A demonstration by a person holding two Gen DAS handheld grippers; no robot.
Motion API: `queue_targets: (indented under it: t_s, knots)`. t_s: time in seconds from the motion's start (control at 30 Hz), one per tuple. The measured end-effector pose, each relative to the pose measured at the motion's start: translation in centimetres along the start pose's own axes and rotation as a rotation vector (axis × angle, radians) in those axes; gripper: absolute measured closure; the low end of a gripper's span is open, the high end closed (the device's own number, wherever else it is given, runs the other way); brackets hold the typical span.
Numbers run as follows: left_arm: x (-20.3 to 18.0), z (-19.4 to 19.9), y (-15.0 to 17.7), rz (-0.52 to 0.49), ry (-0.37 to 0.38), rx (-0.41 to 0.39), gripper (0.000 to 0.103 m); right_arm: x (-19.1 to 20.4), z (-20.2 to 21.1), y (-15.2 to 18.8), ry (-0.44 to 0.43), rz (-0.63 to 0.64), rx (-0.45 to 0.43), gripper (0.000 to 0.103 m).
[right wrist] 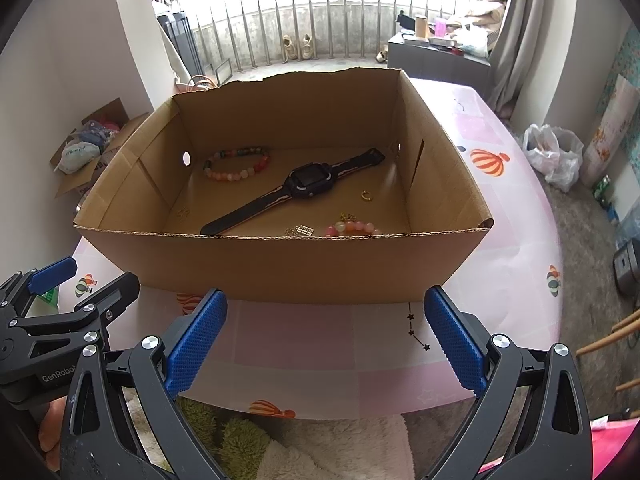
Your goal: Organize jewelry
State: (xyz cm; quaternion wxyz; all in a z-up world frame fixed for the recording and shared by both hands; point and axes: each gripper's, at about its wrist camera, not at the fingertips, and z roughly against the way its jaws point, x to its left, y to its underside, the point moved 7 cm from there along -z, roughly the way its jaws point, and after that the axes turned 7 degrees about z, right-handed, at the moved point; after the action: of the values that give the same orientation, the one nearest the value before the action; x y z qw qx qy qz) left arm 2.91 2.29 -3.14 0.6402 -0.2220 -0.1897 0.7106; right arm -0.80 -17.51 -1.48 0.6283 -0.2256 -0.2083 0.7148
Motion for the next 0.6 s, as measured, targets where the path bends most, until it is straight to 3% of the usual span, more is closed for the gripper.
queue_targets:
  t_s: [0.6]
  knots:
    - [0.05, 0.07, 0.08, 0.002, 0.001, 0.000, 0.006, 0.19, 0.14, -0.05, 0.003, 0.002, -0.004, 0.008]
